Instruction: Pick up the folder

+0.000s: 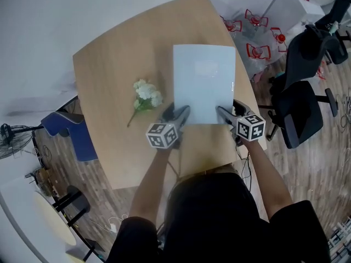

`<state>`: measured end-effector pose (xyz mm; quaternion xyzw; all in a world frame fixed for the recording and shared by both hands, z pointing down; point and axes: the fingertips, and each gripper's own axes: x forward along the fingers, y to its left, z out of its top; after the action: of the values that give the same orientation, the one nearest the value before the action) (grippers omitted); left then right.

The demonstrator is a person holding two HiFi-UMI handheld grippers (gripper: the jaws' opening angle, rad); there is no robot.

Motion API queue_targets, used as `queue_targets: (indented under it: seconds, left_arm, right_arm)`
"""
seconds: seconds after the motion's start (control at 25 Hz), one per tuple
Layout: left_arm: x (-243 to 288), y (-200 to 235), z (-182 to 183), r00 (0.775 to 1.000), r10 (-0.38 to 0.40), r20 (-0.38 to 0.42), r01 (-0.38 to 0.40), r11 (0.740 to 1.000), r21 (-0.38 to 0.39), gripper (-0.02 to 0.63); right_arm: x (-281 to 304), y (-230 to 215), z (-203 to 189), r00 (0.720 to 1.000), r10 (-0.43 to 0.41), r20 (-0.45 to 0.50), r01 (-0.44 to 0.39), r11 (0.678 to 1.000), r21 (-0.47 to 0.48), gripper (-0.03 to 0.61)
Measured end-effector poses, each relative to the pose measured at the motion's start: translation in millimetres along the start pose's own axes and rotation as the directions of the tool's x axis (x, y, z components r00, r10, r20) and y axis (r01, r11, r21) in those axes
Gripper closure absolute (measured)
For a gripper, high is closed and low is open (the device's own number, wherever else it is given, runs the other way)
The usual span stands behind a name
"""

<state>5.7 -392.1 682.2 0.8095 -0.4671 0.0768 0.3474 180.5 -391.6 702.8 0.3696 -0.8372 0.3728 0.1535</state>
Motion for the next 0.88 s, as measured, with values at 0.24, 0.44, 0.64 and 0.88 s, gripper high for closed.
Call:
queue_targets:
  seconds: [0.24, 0.44, 0.64, 0.88]
  left_arm:
    - [-48, -23, 46, 0.992, -0.019, 0.128, 0.012, 0.998, 0.056, 0.308]
    - [-94, -33, 79, 0.972, 0.001, 0.234, -0.015, 0.998, 0.056, 0.307]
    - [-151, -48, 108, 0.937, 0.021, 0.349, -0.055, 0.995, 0.087, 0.307]
    - [-224, -54, 144, 0.885, 0.048, 0.463, -0.114, 0.987, 0.114, 0.307]
  right_arm:
    - [-29, 48, 41, 0.993, 0.037, 0.111, -0.026, 0.995, -0.099, 0.264]
    - [-46, 94, 74, 0.979, 0.093, 0.179, -0.06, 0.981, -0.186, 0.27]
    - [-63, 147, 103, 0.962, 0.172, 0.21, -0.102, 0.947, -0.305, 0.272]
    - [-75, 217, 131, 0.932, 0.266, 0.246, -0.159, 0.91, -0.382, 0.278]
